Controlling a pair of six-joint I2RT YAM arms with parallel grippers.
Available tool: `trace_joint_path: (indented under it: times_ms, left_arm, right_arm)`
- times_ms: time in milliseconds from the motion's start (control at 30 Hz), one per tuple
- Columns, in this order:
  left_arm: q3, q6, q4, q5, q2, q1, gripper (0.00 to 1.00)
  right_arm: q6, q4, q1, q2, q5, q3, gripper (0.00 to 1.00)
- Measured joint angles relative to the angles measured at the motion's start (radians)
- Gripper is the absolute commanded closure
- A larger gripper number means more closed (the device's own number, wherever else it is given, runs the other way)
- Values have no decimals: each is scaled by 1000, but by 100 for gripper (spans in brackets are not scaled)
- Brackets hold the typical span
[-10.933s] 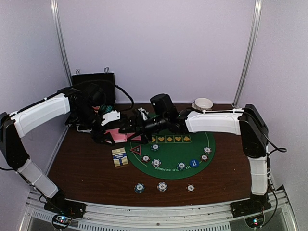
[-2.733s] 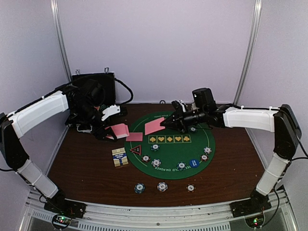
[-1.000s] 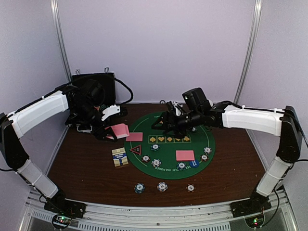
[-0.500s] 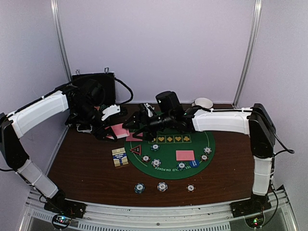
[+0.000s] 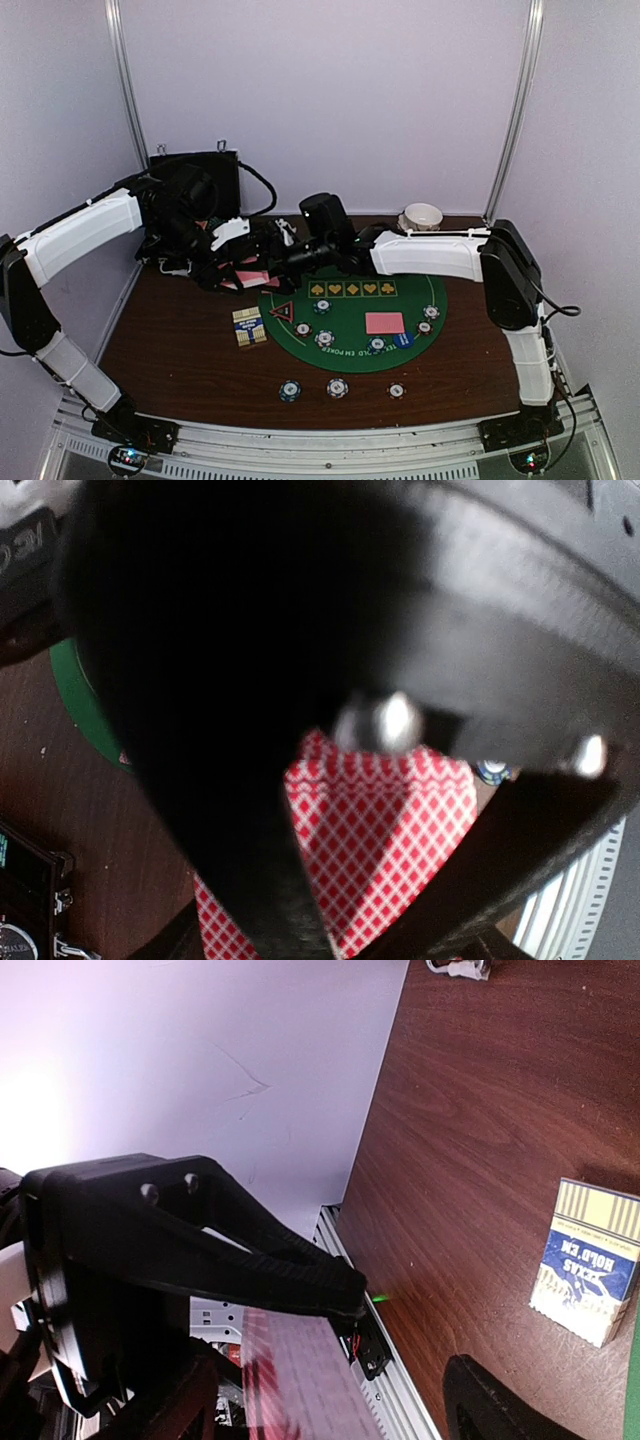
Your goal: Distribute texas hold em gaming equipment
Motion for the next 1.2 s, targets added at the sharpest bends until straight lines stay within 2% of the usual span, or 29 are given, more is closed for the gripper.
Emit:
trace_joint_path:
  times_ms: [267,567,1033,1200]
  left_arm:
    - [0,0,0,0,0,0,92]
    - [0,0,-1,-3,0,0,93]
    - [0,0,0,-2,0,0,93]
    - [0,0,0,-2,0,0,93]
  right_arm:
    - [28,0,-9,22,-29,2,30]
    - [18,30,-44,-29,-48,-83,37]
    - [-21,-13,-77,-108,-50,-134,59]
    - [-31,-55,-87,-134,-50,-135,72]
